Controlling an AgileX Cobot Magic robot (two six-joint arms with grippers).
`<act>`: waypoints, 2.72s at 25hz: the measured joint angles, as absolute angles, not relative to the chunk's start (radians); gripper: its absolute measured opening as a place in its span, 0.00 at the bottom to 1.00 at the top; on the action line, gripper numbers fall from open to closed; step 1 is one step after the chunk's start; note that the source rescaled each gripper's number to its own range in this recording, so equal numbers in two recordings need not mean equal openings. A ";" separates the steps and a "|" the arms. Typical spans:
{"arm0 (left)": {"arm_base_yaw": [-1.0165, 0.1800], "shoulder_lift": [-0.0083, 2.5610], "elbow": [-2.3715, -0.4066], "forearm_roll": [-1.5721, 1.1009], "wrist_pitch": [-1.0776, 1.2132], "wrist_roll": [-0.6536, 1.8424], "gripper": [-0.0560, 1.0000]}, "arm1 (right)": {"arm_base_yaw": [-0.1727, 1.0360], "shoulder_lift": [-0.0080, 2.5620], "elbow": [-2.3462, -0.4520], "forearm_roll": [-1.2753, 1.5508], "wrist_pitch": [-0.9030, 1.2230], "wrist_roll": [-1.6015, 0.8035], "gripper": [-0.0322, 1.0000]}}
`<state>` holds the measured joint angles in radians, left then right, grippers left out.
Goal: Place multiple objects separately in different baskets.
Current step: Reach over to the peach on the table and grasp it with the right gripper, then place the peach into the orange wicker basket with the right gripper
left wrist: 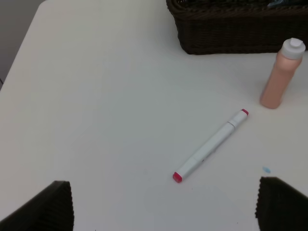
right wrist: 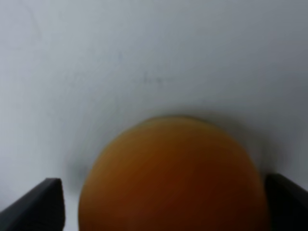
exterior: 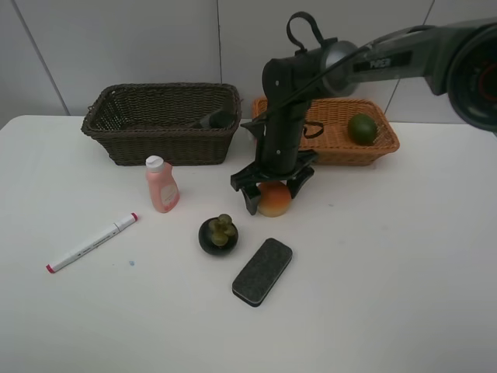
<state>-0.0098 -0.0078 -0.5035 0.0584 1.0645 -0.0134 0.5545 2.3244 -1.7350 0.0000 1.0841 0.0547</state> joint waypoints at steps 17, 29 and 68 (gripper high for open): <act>-0.010 -0.008 -0.503 0.058 1.065 -0.013 1.00 | 0.554 2.328 -1.735 0.000 1.065 0.055 0.51; -0.010 -0.008 -0.503 0.058 1.065 -0.013 1.00 | 0.554 2.328 -1.735 0.000 1.069 0.055 0.51; -0.010 -0.008 -0.503 0.058 1.065 -0.013 1.00 | 0.276 2.241 -1.851 -0.097 0.769 0.054 0.51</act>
<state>-0.0098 -0.0078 -0.5035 0.0584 1.0645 -0.0134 0.2760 2.2411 -1.8514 -0.0970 0.7685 0.0544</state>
